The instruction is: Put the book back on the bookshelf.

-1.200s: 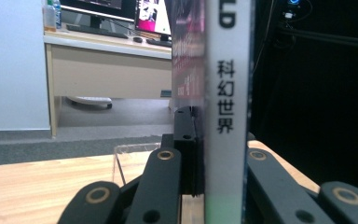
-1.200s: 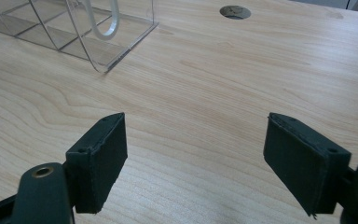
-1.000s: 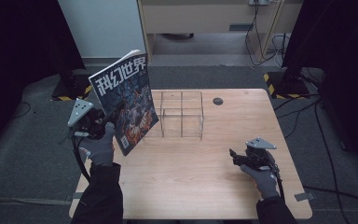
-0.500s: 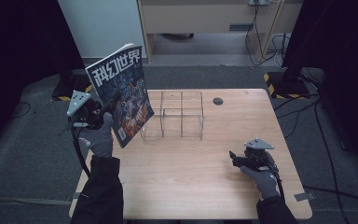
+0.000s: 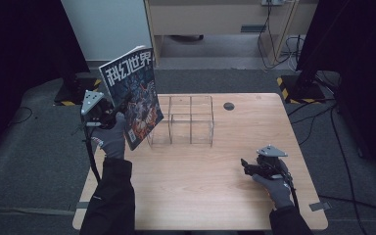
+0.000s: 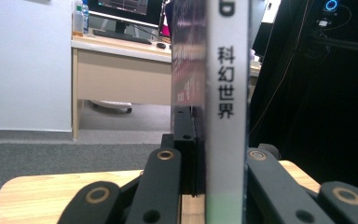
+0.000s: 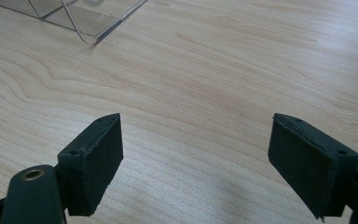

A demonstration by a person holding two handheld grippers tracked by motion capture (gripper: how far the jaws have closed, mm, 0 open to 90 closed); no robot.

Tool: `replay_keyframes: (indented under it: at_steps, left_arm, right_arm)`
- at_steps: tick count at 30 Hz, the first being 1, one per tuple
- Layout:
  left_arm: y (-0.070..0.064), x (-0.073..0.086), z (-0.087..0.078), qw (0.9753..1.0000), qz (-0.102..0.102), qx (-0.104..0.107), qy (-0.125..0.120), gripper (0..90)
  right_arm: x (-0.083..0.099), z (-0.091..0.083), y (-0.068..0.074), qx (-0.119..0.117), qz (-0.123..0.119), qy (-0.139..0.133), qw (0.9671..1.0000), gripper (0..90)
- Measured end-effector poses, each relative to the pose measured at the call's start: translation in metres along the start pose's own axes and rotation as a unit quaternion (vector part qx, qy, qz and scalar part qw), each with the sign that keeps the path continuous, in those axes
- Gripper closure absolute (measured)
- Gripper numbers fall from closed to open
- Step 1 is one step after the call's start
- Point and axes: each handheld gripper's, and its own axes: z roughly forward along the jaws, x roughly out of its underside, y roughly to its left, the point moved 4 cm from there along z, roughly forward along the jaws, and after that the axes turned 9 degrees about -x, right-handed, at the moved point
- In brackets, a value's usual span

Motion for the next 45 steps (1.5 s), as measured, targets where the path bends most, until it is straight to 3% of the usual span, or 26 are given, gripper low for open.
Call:
replay_keyframes:
  at_steps: [18,22,26,34,40,45]
  left_arm:
    - [-0.009,0.014,0.040,0.9999,-0.002,-0.007,0.013,82.2]
    - [-0.008,0.017,0.046,0.9998,0.001,-0.014,0.015,82.2]
    - [-0.007,0.023,0.052,0.9997,-0.009,-0.013,0.019,82.1]
    - [-0.009,0.029,0.059,0.9994,0.014,-0.027,0.015,82.1]
    - [-0.008,0.039,0.066,0.9994,0.001,-0.025,0.024,82.1]
    - [-0.007,0.050,0.071,0.9991,0.002,-0.029,0.029,82.1]
  right_arm:
    - [-0.001,0.000,-0.002,-0.001,0.000,-0.001,1.0000,17.8]
    - [0.000,0.000,-0.001,-0.002,0.000,-0.001,1.0000,17.8]
    - [0.000,0.000,-0.001,-0.002,-0.002,0.000,1.0000,17.8]
    - [0.000,0.001,-0.001,-0.002,-0.004,0.000,1.0000,17.8]
    - [-0.001,0.001,0.000,-0.002,-0.005,-0.001,1.0000,17.9]
    - [0.000,0.002,0.000,-0.001,-0.005,0.000,1.0000,18.0]
